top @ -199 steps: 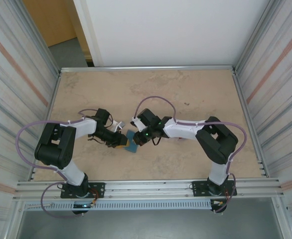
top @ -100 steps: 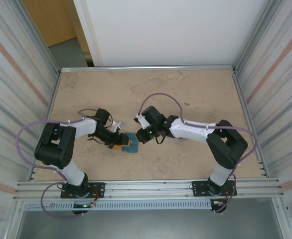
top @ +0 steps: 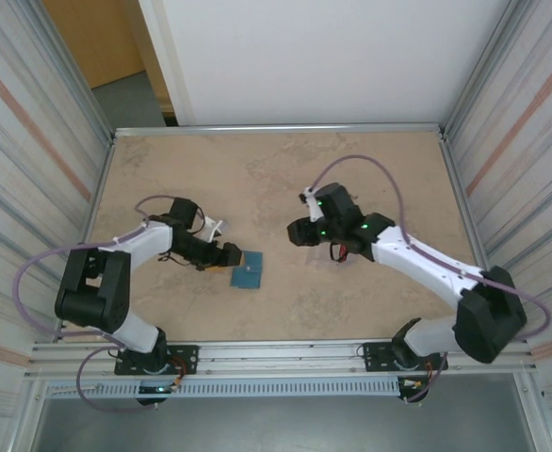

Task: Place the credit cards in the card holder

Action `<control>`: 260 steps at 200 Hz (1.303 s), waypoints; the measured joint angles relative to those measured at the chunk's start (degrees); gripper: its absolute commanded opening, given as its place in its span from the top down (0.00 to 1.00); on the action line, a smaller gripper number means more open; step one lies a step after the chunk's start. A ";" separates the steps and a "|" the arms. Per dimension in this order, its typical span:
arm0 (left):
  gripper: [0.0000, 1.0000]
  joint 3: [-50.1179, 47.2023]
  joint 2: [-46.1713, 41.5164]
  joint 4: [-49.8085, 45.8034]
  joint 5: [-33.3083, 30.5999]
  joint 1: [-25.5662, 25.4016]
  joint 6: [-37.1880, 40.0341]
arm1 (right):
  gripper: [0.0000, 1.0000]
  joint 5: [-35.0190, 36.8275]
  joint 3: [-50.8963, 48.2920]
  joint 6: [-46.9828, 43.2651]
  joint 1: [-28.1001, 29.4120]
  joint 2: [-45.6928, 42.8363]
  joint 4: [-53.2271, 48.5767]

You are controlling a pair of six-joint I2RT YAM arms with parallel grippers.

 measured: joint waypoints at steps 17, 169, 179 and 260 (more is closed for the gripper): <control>0.01 1.16 -3.28 -0.57 -2.25 1.95 2.34 | 0.27 2.08 -1.62 -0.22 -3.98 -4.31 -1.53; 0.01 -18.75 -12.70 46.80 -20.17 14.05 14.29 | 0.01 5.33 -23.02 -5.53 -38.71 -15.52 14.47; 0.01 -19.80 -11.72 50.03 -20.39 14.05 14.32 | 0.01 5.29 -23.61 -6.25 -39.21 -14.58 16.65; 0.01 -22.73 -0.57 72.32 -26.25 14.29 10.21 | 0.01 5.97 -27.02 -9.40 -40.63 -5.27 34.69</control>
